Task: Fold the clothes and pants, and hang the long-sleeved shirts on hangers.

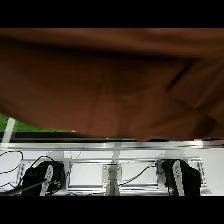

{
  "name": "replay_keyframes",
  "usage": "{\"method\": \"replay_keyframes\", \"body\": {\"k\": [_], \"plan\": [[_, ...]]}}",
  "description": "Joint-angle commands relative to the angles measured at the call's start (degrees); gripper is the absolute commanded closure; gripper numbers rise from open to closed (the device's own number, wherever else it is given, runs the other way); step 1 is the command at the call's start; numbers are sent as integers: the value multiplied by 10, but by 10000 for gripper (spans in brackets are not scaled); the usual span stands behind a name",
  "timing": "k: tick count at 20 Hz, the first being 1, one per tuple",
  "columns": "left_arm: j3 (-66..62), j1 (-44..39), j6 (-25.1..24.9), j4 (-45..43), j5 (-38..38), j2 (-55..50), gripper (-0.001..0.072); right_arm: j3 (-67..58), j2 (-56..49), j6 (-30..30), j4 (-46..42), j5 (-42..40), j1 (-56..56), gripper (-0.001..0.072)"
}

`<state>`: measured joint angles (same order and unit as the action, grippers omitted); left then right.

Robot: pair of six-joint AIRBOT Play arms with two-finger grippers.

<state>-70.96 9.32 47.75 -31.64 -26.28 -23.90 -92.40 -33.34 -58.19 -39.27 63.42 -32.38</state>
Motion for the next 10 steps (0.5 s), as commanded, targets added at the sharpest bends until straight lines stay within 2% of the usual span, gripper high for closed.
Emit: {"method": "replay_keyframes", "body": {"k": [1,2,4,5,7,9,10], "plan": [[14,1,134,-125,-76,-58,696,-2,-87,-60,-11,77,0,698],[21,0,155,-144,-130,-103,695,-2,-131,-75,-11,128,0,698],[28,-1,155,-144,-220,-200,695,-2,-235,-93,-17,223,10,697],[29,-5,155,-144,-249,-256,695,2,-281,-93,-20,245,21,696],[29,-25,137,-144,-243,-366,694,20,-372,-93,-22,250,59,697],[29,-52,100,-143,-190,-464,695,26,-460,-92,-26,235,108,696],[29,-68,97,-142,-151,-506,694,26,-499,-92,-28,208,132,696]]}}
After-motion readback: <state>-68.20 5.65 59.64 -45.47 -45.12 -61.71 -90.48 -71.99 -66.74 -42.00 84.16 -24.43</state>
